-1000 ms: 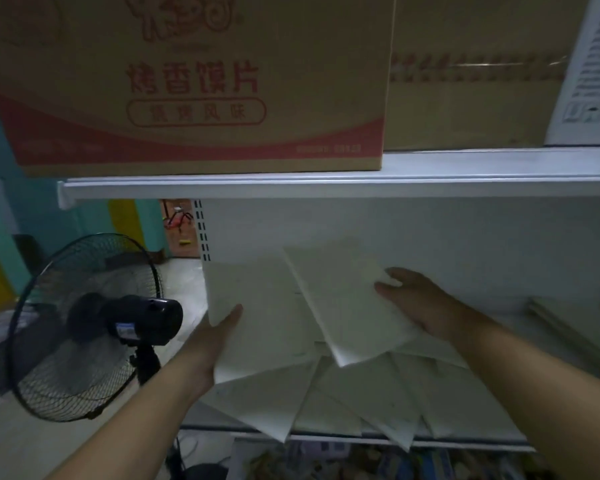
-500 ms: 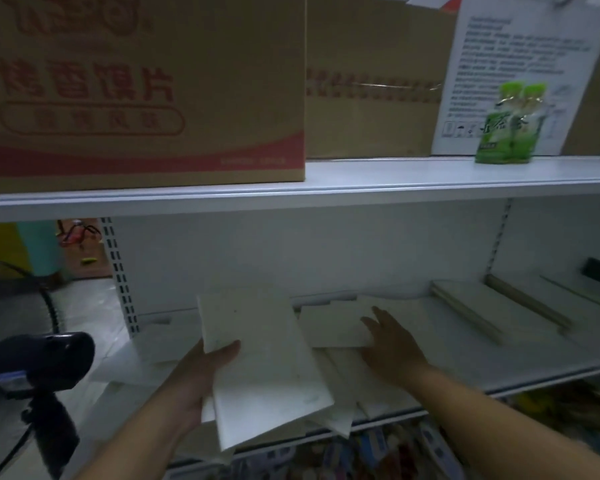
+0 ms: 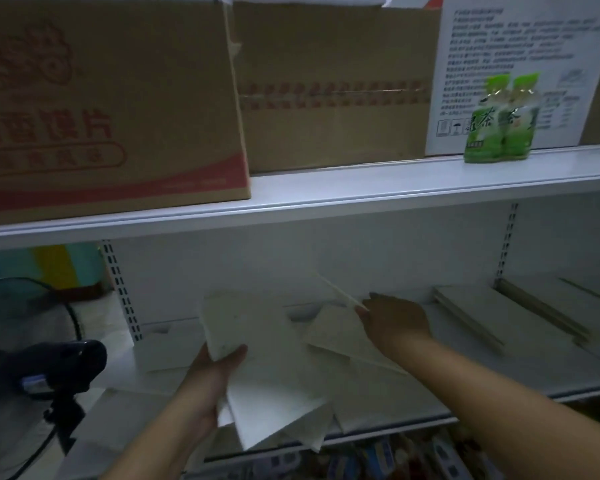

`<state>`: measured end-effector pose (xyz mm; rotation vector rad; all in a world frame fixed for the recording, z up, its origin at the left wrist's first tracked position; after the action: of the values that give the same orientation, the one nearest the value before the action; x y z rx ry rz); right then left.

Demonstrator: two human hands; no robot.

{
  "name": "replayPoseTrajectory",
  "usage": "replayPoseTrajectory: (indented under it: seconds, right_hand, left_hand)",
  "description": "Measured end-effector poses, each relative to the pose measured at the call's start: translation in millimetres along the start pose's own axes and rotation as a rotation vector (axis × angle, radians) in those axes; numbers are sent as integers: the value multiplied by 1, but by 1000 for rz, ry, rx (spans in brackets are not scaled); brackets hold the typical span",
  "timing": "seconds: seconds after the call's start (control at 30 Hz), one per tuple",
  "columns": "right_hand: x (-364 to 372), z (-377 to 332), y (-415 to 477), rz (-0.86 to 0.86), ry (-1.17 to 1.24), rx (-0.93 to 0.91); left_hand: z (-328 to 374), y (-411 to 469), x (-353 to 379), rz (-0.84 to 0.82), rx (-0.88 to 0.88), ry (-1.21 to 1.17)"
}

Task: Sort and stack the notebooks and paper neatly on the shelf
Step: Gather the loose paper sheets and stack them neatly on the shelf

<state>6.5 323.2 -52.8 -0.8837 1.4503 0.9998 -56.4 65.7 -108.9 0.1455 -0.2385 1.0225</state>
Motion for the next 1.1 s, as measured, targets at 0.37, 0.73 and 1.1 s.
replayPoseTrajectory:
  seconds: [0.37,0.73,1.1]
  right_hand:
    - [-5,53,-87,-114,179,-261]
    - [41,342,-151,-258,1492,446]
    - [38,494,-143,47,1320,702]
  left_hand:
    - [-50,44,218,-48,75,-217]
    - [-149,53,414,-523,-487,-173]
    - [-220,126,571,-630,-560,-160]
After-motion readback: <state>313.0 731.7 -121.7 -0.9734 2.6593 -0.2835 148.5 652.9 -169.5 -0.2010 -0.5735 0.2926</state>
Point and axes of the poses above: each hand's wrist, its own y-axis towards the middle knuckle, its own x-axis out of the palm, z = x × y, the point moved 7 cm from there along y, towards the middle knuckle, and after that the axes turned 11 degrees about -z, right-handed, at the moved point
